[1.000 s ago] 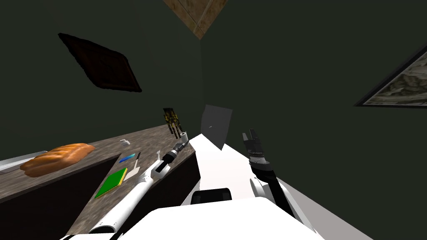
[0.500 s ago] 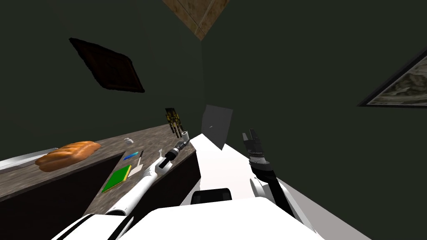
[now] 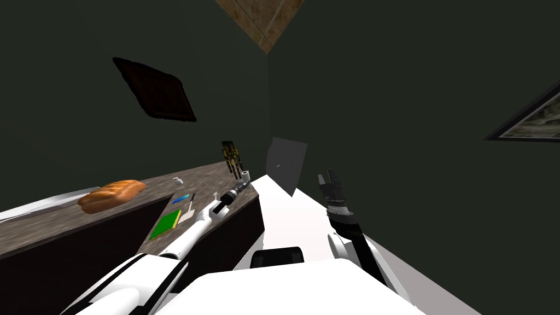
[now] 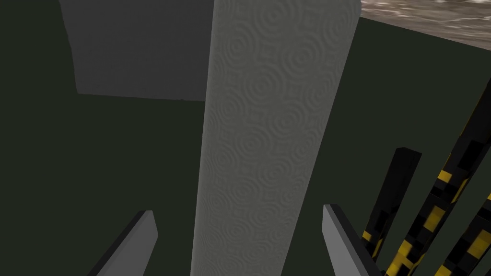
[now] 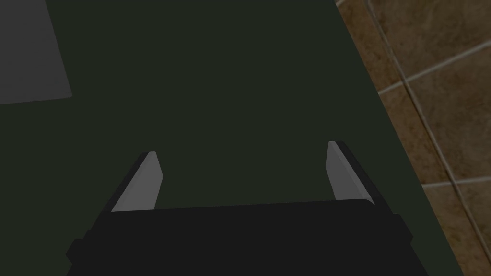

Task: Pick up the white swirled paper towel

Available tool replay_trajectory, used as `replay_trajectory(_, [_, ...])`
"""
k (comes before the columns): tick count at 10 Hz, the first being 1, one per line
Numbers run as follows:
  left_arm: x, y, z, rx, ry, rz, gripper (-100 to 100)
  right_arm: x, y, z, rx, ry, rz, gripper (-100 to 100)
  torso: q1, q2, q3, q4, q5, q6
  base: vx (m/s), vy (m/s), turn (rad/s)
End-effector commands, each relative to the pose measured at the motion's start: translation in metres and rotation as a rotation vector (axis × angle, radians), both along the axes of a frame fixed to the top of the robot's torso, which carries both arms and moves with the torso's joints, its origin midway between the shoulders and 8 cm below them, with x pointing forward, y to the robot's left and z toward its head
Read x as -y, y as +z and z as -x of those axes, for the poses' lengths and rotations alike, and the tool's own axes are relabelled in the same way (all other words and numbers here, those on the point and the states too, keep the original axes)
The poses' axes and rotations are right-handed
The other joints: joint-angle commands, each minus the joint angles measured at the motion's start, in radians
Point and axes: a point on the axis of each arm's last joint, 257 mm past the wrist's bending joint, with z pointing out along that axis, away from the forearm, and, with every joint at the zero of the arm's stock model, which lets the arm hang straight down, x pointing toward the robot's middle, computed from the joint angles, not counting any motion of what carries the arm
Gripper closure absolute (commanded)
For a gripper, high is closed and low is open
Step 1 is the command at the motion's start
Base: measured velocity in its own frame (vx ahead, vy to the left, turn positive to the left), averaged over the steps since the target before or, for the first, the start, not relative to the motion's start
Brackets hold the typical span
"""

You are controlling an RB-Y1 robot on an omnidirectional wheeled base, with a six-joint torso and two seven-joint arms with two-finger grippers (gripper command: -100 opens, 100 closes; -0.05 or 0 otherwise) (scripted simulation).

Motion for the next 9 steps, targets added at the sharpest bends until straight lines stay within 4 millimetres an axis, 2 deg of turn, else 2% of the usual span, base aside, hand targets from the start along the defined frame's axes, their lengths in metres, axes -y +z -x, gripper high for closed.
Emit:
replay_trajectory(1, [-0.002, -0.002, -0.006, -0.008, 0.007, -0.004, -100, 0.0, 0.0, 0.0, 0.0, 0.0, 0.0, 0, 0.0, 0.0, 0.0, 0.0, 0.0, 0.0, -0.02, -0.006, -0.011])
replay_trajectory(2, [-0.005, -0.008, -0.005, -0.019, 0.015, -0.005, -100, 0.0, 0.0, 0.0, 0.0, 0.0, 0.0, 0, 0.0, -0.001, -0.001, 0.0, 0.0, 0.0, -0.001, -0.003, -0.013])
replay_trajectory(3, [0.007, 0.004, -0.014, 0.006, -0.015, -0.013, -100, 0.0, 0.0, 0.0, 0.0, 0.0, 0.0, 0, 0.0, -0.002, -0.001, 0.0, 0.0, 0.0, -0.027, -0.01, 0.083])
replay_trajectory(4, [0.004, 0.008, -0.02, 0.005, -0.007, -0.016, -100, 0.0, 0.0, 0.0, 0.0, 0.0, 0.0, 0, 0.0, -0.001, -0.001, 0.0, 0.0, 0.0, -0.034, -0.011, 0.075])
replay_trajectory(5, [-0.002, 0.001, -0.02, -0.012, 0.007, -0.019, -100, 0.0, 0.0, 0.0, 0.0, 0.0, 0.0, 0, 0.0, -0.001, 0.0, 0.0, 0.0, 0.0, -0.018, -0.006, 0.008])
replay_trajectory(6, [0.007, 0.012, -0.028, 0.009, -0.017, -0.029, -100, 0.0, 0.0, 0.0, 0.0, 0.0, 0.0, 0, 0.0, -0.001, -0.001, 0.0, 0.0, 0.0, -0.046, -0.013, 0.102])
replay_trajectory(7, [0.002, 0.016, -0.036, 0.006, -0.003, -0.034, -100, 0.0, 0.0, 0.0, 0.0, 0.0, 0.0, 0, 0.0, 0.0, 0.0, 0.0, 0.0, 0.0, -0.042, -0.014, 0.062])
replay_trajectory(8, [0.003, 0.012, -0.032, 0.005, -0.007, -0.03, -100, 0.0, 0.0, 0.0, 0.0, 0.0, 0.0, 0, 0.0, 0.0, 0.0, 0.0, 0.0, 0.0, -0.012, -0.005, 0.003])
replay_trajectory(9, [0.003, 0.012, -0.033, 0.006, -0.006, -0.031, 100, 0.0, 0.0, 0.0, 0.0, 0.0, 0.0, 0, 0.0, -0.001, -0.001, 0.0, 0.0, 0.0, 0.0, 0.0, 0.0])
